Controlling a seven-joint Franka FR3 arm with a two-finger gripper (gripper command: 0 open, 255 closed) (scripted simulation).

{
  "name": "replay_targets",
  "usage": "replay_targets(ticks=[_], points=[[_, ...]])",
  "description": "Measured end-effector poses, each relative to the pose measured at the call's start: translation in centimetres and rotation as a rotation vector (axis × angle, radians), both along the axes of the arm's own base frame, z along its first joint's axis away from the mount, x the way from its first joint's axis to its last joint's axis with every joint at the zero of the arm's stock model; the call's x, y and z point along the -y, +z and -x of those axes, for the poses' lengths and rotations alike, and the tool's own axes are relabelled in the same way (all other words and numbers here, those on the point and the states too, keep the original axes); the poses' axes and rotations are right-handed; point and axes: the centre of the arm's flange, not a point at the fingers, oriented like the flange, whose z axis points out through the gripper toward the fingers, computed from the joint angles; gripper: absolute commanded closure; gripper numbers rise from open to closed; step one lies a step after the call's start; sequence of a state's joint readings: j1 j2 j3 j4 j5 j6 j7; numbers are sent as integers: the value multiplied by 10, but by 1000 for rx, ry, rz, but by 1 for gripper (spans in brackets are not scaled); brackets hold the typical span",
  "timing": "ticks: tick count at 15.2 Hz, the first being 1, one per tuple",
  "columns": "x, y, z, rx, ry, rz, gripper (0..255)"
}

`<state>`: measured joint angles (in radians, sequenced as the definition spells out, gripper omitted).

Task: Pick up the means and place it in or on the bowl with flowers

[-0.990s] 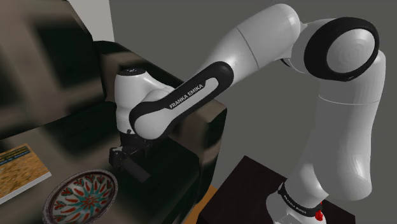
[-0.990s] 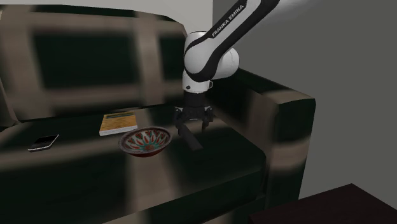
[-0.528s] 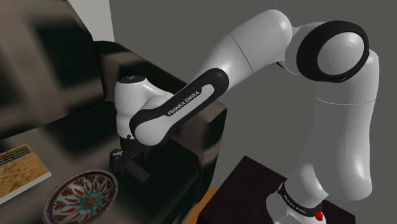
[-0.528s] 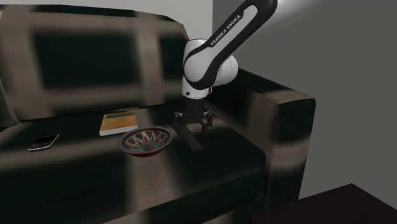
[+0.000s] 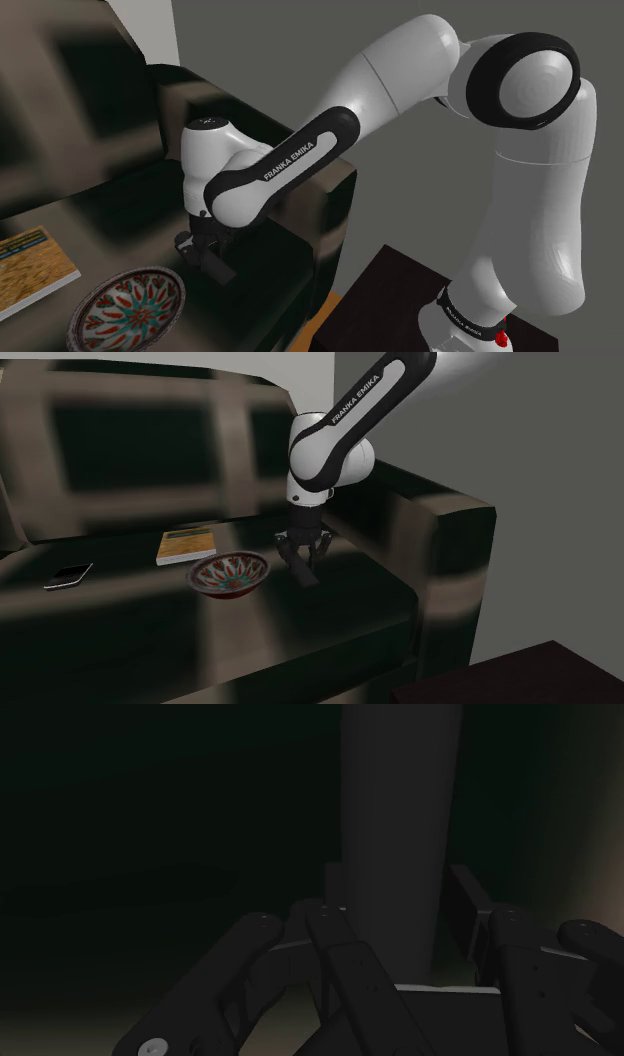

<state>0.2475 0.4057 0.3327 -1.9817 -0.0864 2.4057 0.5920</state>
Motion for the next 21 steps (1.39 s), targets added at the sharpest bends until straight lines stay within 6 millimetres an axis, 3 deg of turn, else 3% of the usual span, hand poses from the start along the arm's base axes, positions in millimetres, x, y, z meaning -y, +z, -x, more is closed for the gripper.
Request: replay_targets(ticks=[7,21], points=[[-2,6,1,-1,3,-1,255],[-3,78,2,-2,4,-2,255]])
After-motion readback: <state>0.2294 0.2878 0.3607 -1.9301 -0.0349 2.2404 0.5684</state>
